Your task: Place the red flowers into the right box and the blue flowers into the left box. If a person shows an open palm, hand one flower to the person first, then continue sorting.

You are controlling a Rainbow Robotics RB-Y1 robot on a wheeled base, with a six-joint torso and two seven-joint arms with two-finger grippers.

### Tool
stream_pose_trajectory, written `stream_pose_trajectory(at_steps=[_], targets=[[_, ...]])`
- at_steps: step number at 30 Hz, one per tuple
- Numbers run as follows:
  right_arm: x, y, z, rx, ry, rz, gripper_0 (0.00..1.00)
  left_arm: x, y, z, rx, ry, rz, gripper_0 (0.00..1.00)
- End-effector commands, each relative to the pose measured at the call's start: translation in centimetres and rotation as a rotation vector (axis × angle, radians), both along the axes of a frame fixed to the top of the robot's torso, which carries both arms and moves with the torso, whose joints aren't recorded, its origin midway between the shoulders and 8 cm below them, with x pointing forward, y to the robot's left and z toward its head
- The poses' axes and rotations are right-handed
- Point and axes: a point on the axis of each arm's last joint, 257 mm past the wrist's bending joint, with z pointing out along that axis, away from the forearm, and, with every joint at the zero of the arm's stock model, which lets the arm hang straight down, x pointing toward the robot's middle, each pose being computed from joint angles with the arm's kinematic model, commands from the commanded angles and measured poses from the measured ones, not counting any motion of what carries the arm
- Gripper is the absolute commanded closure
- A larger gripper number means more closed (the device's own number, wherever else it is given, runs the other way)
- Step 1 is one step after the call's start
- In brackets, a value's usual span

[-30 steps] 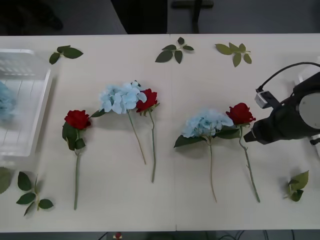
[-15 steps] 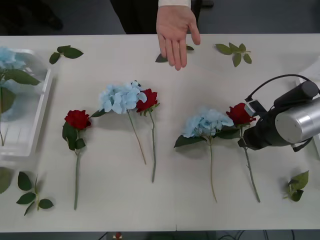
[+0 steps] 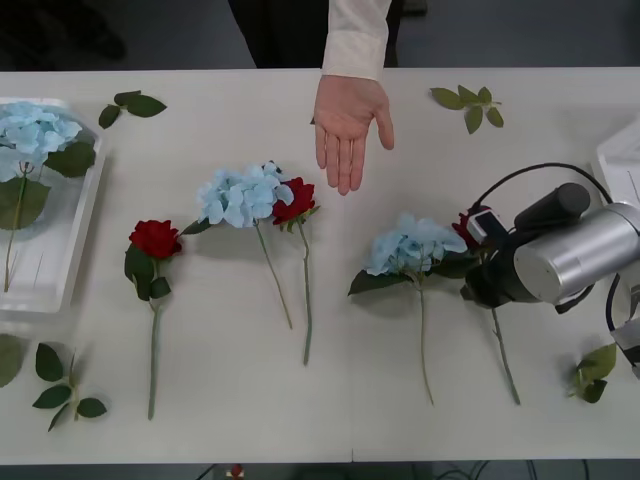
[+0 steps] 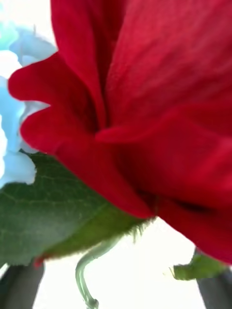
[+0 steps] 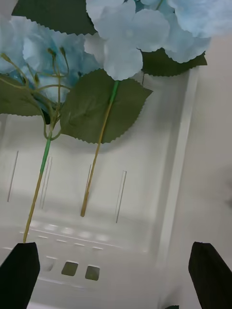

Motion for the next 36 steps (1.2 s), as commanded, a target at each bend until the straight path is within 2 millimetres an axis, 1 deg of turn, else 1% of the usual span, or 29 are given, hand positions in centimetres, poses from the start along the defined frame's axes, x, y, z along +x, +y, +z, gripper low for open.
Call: stream_pose_trajectory(at_steps=[1,3,4,9,14,19,21,24,27,28,29,30,33,34,36], targets=[[1.0,0.5,0.1,0.030,-0.036,-0.034,0.84,0.4,1.1,2.7,0.058,-0.036,0.000,0.11],[1.1,0.6,0.2,0.032,-0.037,-0.035,0.98,0.4,1.1,2.7,0.059,-0.036,0.001,0.11],[1.0,0.5,0.0,0.030,-0.035,-0.035,1.00,0.5,1.0,2.8,0.058,-0.039,-0.001,0.11],[1.2,0.7,0.3,0.035,-0.043,-0.032,1.00,0.4,1.1,2.7,0.060,-0.037,0.002,0.10],[1.8,0.5,1.6,0.042,-0.067,-0.028,1.00,0.4,1.2,2.8,0.063,-0.037,0.003,0.11],[2.5,-0.6,5.3,0.034,-0.124,-0.017,1.00,0.4,1.3,2.7,0.064,-0.035,0.005,0.11],[2.9,-1.2,7.9,0.023,-0.169,0.008,1.00,0.4,1.4,2.7,0.068,-0.035,0.006,0.11],[3.5,-1.6,11.5,0.053,-0.233,0.044,1.00,0.3,1.4,2.7,0.070,-0.034,0.007,0.11],[4.5,-0.8,16.6,0.127,-0.350,0.102,1.00,0.4,1.4,2.8,0.071,-0.037,0.006,0.11],[4.7,-0.5,17.7,0.143,-0.379,0.115,1.00,0.4,1.4,2.8,0.072,-0.036,0.007,0.10],[5.1,0.1,19.5,0.166,-0.430,0.137,1.00,0.4,1.4,2.8,0.072,-0.036,0.007,0.11],[5.6,1.1,21.9,0.196,-0.508,0.172,1.00,0.4,1.4,2.8,0.070,-0.035,0.006,0.11],[6.5,3.3,26.1,0.239,-0.654,0.243,1.00,0.4,1.4,2.8,0.070,-0.035,0.006,0.11],[6.9,4.2,28.1,0.256,-0.726,0.268,1.00,0.4,1.4,2.8,0.070,-0.035,0.006,0.11],[7.5,5.8,31.0,0.291,-0.838,0.311,1.00,0.4,1.4,2.8,0.071,-0.036,0.006,0.10]])
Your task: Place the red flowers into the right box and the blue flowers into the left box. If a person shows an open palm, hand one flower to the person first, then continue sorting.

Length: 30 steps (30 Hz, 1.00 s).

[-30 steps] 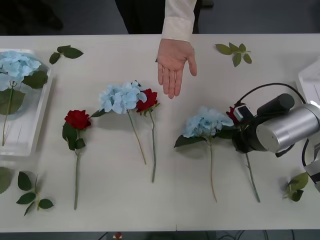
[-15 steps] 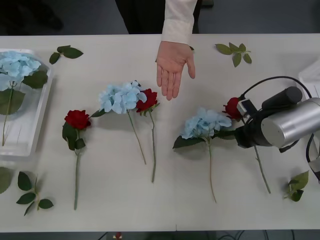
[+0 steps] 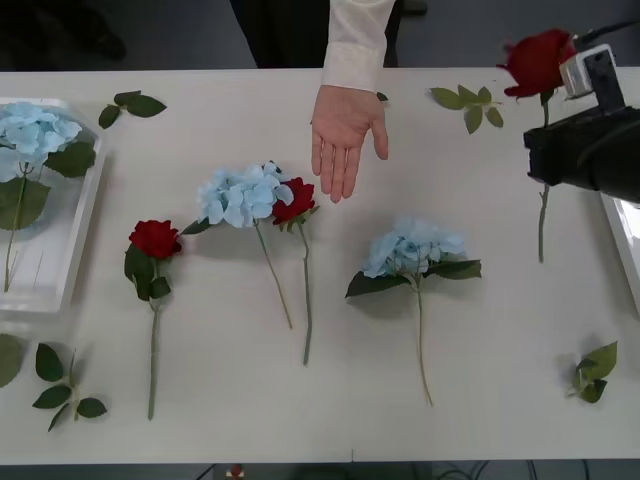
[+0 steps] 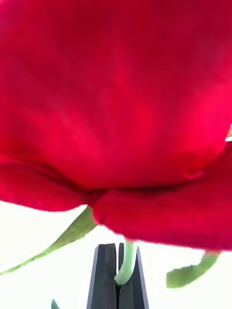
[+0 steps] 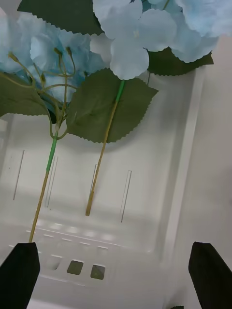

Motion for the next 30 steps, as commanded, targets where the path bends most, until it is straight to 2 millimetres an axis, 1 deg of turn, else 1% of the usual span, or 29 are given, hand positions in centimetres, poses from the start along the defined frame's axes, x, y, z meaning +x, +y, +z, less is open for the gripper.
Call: stream_pose_trajectory(at_steps=[1,2,3,7,9,10,11,12,14,16,30], targets=[[0.7,5.6,7.0,0.019,-0.265,0.143,1.00,0.5,1.0,2.8,0.060,-0.040,-0.006,0.10],[0.7,6.2,7.8,0.033,-0.293,0.155,1.00,0.5,1.0,2.8,0.059,-0.040,-0.005,0.11],[0.7,7.4,9.4,0.075,-0.341,0.179,1.00,0.5,0.9,2.8,0.058,-0.040,-0.005,0.11],[-0.1,10.9,13.8,0.217,-0.452,0.249,1.00,0.5,1.0,2.7,0.058,-0.038,-0.003,0.10],[-0.4,12.0,15.5,0.269,-0.494,0.270,1.00,0.4,1.0,2.7,0.060,-0.037,-0.004,0.10],[-0.5,12.3,15.8,0.281,-0.501,0.278,1.00,0.4,1.0,2.6,0.059,-0.036,-0.003,0.11],[-0.7,12.7,16.8,0.309,-0.521,0.288,1.00,0.5,1.0,2.7,0.060,-0.039,-0.003,0.11],[-0.8,12.9,17.3,0.322,-0.532,0.291,1.00,0.4,1.1,2.6,0.060,-0.036,-0.002,0.11],[-0.9,13.1,18.1,0.337,-0.550,0.297,1.00,0.4,1.0,2.6,0.061,-0.036,-0.003,0.10],[-0.9,13.1,18.4,0.338,-0.560,0.296,1.00,0.4,1.1,2.6,0.063,-0.035,0.000,0.10],[-1.3,13.4,18.9,0.362,-0.570,0.313,1.00,0.3,1.4,2.6,0.071,-0.033,0.004,0.10]])
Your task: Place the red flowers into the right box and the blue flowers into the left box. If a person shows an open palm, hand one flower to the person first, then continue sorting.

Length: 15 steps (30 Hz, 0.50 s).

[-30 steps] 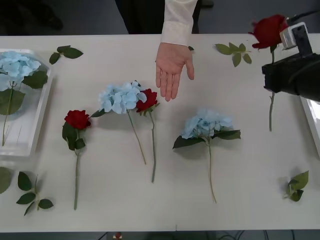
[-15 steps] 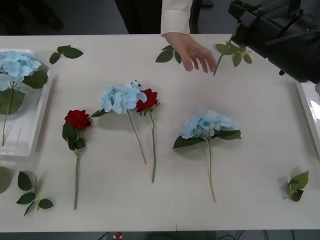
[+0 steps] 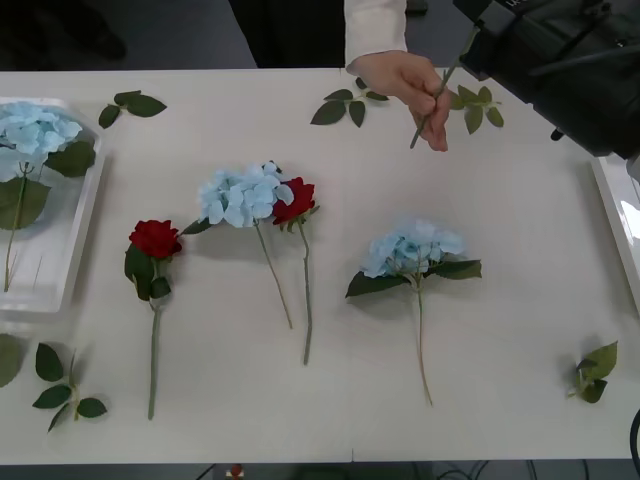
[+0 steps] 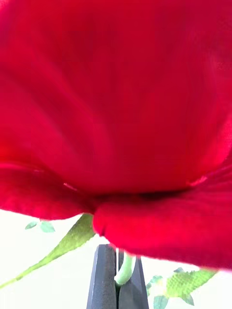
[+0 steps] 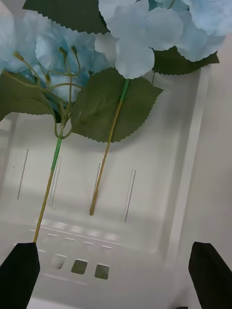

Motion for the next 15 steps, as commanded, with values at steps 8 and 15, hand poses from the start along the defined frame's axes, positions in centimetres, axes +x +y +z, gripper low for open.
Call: stream_pose_trajectory(at_steps=[8,15], targets=[[-0.93,0.02,2.52,-0.021,-0.083,-0.002,0.00,0.42,1.12,2.67,0.066,-0.037,-0.002,0.11],[-1.03,0.09,2.43,-0.019,-0.081,0.004,0.00,0.42,1.15,2.67,0.065,-0.036,-0.002,0.10]])
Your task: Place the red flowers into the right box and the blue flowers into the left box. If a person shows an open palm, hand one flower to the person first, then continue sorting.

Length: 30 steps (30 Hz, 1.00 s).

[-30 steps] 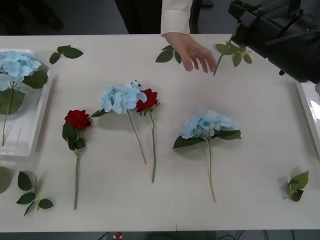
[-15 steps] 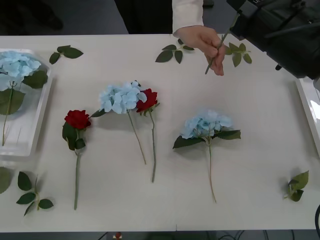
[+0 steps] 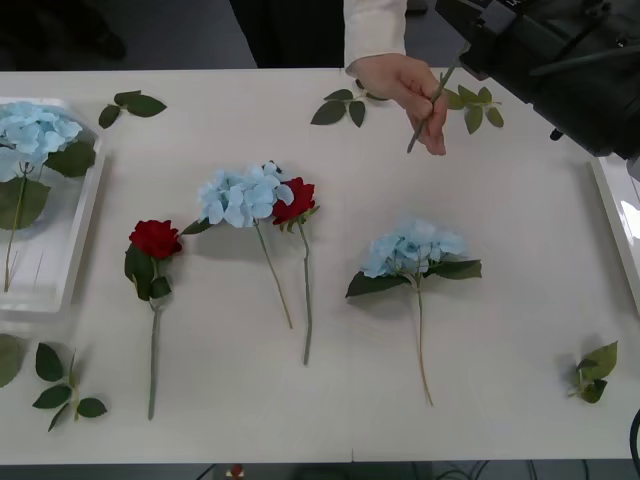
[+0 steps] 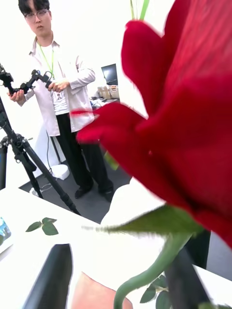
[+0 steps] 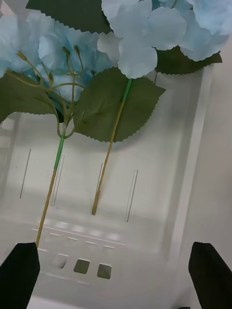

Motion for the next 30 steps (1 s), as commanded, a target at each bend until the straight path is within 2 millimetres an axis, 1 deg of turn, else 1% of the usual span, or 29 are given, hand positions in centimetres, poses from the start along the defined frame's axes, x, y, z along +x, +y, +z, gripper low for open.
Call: stream_pose_trajectory(at_steps=[1,7,13,15,16,21,22,23,24,25,27,28,30], targets=[[-0.9,0.0,2.3,-0.026,-0.082,-0.005,0.00,0.5,0.9,2.7,0.058,-0.038,-0.007,0.10],[-1.0,-0.1,1.5,-0.049,-0.052,0.008,0.00,0.4,1.0,2.6,0.060,-0.037,-0.004,0.11],[-1.7,-0.9,0.6,-0.085,0.003,0.030,0.00,0.5,0.9,2.7,0.061,-0.038,-0.007,0.11],[-2.2,-1.5,-0.4,-0.107,0.045,0.040,0.00,0.5,0.9,2.7,0.061,-0.038,-0.007,0.10],[-2.4,-1.7,-0.5,-0.112,0.055,0.043,0.00,0.5,0.9,2.7,0.063,-0.038,-0.009,0.10],[-4.2,-3.3,-4.1,-0.168,0.192,0.067,0.00,0.8,0.4,3.2,0.052,-0.052,-0.020,0.10],[-4.4,-3.5,-4.5,-0.169,0.214,0.068,0.00,0.9,0.1,3.2,0.050,-0.054,-0.024,0.10],[-5.1,-3.7,-5.7,-0.177,0.269,0.072,0.00,1.2,-0.5,3.4,0.050,-0.055,-0.035,0.11],[-5.3,-3.9,-6.1,-0.183,0.292,0.071,0.00,1.3,-0.8,3.5,0.051,-0.058,-0.041,0.11],[-5.8,-4.3,-7.4,-0.199,0.353,0.062,0.00,1.7,-2.0,3.5,0.030,-0.064,-0.040,0.10],[-6.3,-4.8,-8.7,-0.226,0.415,0.047,0.00,2.2,-3.4,3.6,0.010,-0.073,-0.043,0.11],[-6.8,-5.4,-10.1,-0.252,0.480,0.028,0.00,2.7,-4.8,3.7,-0.008,-0.083,-0.043,0.10],[-7.4,-5.9,-11.6,-0.274,0.555,0.004,0.00,3.0,-6.3,3.7,-0.016,-0.088,-0.039,0.11]])
